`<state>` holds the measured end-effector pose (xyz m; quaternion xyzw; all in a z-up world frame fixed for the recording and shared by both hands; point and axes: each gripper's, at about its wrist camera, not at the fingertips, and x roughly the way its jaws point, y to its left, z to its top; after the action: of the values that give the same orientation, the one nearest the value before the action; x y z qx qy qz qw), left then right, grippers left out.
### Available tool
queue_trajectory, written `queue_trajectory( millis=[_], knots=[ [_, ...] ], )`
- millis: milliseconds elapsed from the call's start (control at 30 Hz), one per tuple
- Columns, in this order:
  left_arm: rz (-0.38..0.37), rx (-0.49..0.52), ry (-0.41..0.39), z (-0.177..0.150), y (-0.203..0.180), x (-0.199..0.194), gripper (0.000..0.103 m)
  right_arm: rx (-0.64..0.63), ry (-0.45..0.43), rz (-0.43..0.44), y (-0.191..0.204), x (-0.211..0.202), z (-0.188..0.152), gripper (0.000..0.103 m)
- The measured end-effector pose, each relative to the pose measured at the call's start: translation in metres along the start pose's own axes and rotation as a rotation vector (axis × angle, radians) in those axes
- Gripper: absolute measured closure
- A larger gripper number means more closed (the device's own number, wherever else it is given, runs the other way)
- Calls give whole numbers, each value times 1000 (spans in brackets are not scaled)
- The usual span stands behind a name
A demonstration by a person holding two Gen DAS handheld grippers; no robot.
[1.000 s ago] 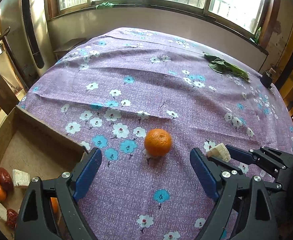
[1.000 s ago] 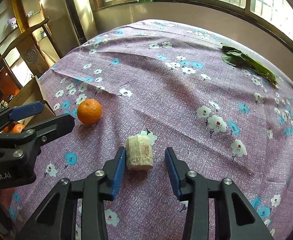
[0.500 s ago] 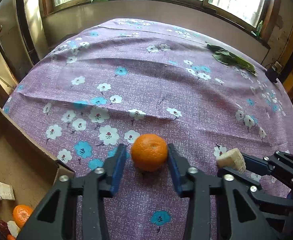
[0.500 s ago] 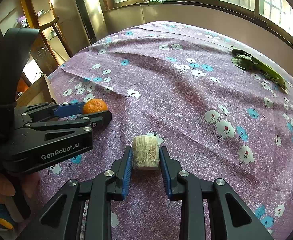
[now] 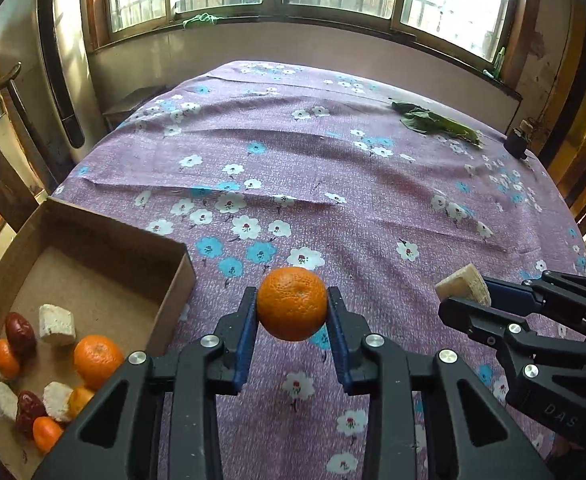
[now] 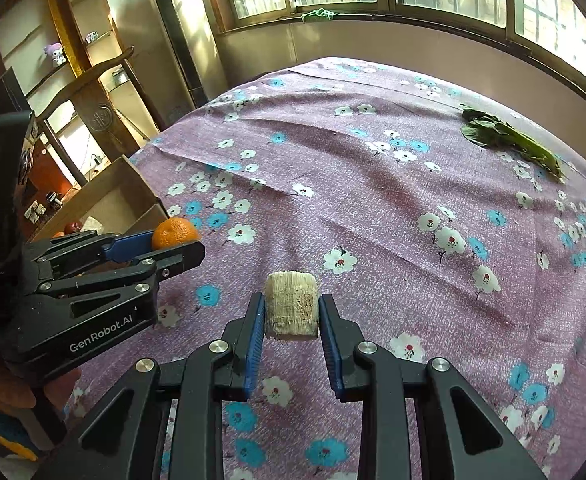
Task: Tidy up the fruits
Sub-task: 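Carry the orange and yam chunk into the box and open both tools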
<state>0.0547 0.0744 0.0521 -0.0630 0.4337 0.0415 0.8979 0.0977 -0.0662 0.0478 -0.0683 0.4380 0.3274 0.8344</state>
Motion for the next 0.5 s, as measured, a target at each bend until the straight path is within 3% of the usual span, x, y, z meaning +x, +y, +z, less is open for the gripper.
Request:
queue_trajectory(
  millis=[500],
  knots=[
    [105,12,-121,-46,47,-76,71,-77,-27,82,80,-18,-16,74]
  ],
)
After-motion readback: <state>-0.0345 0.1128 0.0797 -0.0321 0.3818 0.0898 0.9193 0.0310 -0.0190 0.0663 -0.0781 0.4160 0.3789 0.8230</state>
